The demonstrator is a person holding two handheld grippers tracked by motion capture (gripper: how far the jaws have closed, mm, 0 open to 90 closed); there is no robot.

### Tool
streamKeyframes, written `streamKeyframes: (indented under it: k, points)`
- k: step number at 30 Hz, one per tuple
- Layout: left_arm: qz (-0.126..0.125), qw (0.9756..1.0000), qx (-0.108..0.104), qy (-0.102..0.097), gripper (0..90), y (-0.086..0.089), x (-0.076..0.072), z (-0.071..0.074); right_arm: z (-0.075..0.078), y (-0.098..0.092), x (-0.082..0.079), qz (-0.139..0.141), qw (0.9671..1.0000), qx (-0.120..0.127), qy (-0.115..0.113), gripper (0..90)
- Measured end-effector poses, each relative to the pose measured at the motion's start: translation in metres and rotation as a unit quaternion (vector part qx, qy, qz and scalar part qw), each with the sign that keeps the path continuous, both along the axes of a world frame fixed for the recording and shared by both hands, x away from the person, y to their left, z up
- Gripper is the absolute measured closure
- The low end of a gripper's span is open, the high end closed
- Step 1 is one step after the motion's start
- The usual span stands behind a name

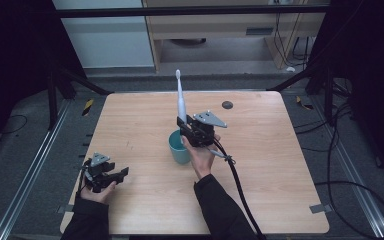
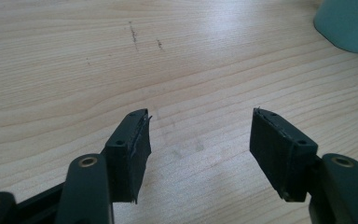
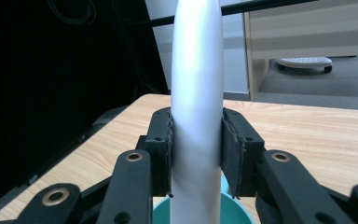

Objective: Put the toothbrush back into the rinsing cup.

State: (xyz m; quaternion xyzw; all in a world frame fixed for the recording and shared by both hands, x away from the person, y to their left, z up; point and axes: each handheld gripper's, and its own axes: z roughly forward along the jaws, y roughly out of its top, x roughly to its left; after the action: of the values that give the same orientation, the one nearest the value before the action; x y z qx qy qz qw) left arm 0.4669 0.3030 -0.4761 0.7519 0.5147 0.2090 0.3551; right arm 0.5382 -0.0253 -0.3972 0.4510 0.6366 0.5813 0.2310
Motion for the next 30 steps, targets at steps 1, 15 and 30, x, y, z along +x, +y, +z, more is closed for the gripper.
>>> streamKeyframes:
  k: [1, 15, 30]
  points:
    - [0.0, 1.0, 0.0, 0.0, 37.6, 0.0, 0.0, 0.0, -0.001, 0.001, 0.0, -0.001, 1.0, 0.0, 0.001, 66.3]
    - [0.0, 1.0, 0.0, 0.0, 37.6, 0.0, 0.0, 0.0, -0.026, 0.012, 0.007, -0.012, 0.9995, -0.013, 0.027, 66.2]
    - [-0.001, 1.0, 0.0, 0.0, 37.6, -0.001, 0.0, 0.0, -0.046, 0.019, 0.005, -0.014, 0.9975, -0.046, 0.053, 66.0]
